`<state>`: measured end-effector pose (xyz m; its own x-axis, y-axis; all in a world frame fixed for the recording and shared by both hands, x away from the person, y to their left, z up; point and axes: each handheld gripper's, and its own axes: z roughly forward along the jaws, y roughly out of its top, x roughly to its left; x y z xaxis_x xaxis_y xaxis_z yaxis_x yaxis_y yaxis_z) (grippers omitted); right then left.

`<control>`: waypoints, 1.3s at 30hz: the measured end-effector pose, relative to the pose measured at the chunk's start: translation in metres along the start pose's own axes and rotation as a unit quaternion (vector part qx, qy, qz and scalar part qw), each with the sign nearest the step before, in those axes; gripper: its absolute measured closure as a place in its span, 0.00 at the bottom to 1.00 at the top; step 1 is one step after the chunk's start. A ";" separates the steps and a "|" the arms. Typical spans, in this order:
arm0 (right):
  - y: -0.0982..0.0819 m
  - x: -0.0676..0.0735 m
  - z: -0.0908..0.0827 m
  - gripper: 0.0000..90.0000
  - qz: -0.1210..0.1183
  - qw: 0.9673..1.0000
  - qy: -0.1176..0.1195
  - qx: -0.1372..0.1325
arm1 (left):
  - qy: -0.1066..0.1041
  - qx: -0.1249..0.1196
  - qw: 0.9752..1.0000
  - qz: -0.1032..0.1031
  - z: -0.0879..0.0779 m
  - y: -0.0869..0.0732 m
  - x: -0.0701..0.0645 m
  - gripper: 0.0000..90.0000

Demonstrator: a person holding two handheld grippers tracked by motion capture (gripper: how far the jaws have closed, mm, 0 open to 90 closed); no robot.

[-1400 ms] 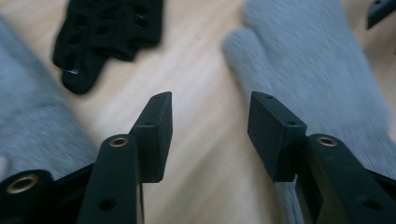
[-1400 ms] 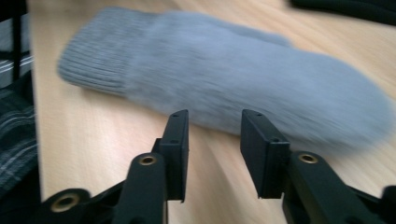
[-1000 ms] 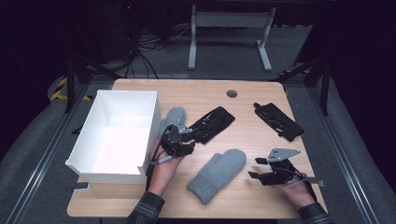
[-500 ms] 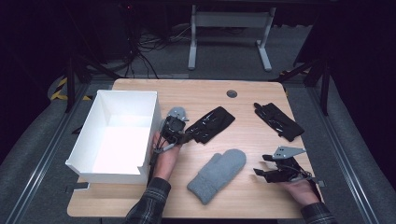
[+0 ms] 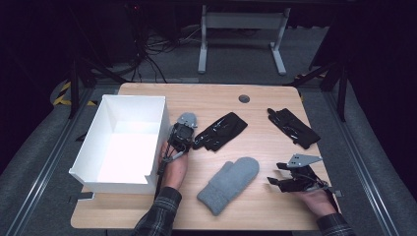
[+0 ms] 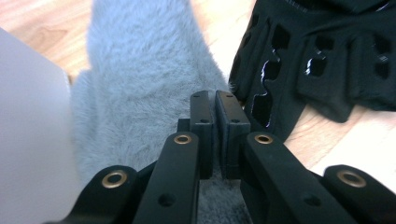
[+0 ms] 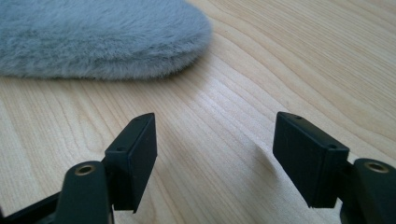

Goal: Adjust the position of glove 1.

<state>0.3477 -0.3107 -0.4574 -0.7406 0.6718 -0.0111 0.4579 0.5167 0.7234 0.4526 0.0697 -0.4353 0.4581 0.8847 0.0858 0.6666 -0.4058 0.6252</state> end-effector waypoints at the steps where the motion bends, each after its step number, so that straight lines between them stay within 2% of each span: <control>1: 0.000 0.000 0.000 0.35 0.001 1.000 0.000 0.001 | -0.002 -0.005 1.000 -0.003 -0.003 0.000 0.000 0.97; 5: 0.000 0.000 0.001 0.35 0.002 1.000 0.001 0.004 | -0.008 -0.015 1.000 0.001 -0.013 0.002 -0.002 0.97; 6: 0.000 0.000 0.002 0.35 0.002 1.000 0.002 0.007 | -0.016 -0.023 1.000 0.001 -0.019 0.003 -0.003 0.97; 10: -0.001 0.000 0.003 0.35 0.004 1.000 0.001 0.009 | -0.027 -0.033 0.999 0.000 -0.026 0.004 -0.005 0.97; 14: -0.002 -0.002 0.005 0.35 0.010 1.000 0.000 0.012 | -0.048 -0.044 0.998 0.005 -0.037 0.004 -0.005 0.97; 19: -0.003 -0.005 0.005 0.32 0.021 1.000 0.001 0.003 | -0.073 -0.059 0.996 0.001 -0.048 0.004 -0.006 0.98; 23: -0.005 -0.005 0.006 0.30 0.017 1.000 -0.005 -0.002 | -0.089 -0.070 0.994 0.005 -0.056 0.005 -0.006 0.98; 29: -0.008 -0.003 0.009 0.27 0.007 1.000 -0.015 -0.014 | -0.131 -0.088 0.987 0.020 -0.069 0.007 -0.010 0.98; 31: -0.008 -0.003 0.009 0.27 0.006 1.000 -0.016 -0.015 | -0.147 -0.097 0.984 0.028 -0.073 0.006 -0.011 0.98; 32: -0.008 -0.003 0.009 0.27 0.006 1.000 -0.016 -0.015 | -0.147 -0.097 0.984 0.028 -0.073 0.006 -0.011 0.98; 33: -0.008 -0.003 0.009 0.27 0.007 1.000 -0.016 -0.015 | -0.159 -0.102 0.982 0.032 -0.074 0.005 -0.011 0.98; 39: -0.008 -0.003 0.009 0.26 0.009 1.000 -0.018 -0.014 | -0.202 -0.113 0.972 0.052 -0.083 0.003 -0.016 0.98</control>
<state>0.3509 -0.3118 -0.4691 -0.7143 0.6995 -0.0226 0.4563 0.4899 0.7428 0.3982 0.0730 -0.3707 0.7395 0.6615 -0.1252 0.4795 -0.3871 0.7875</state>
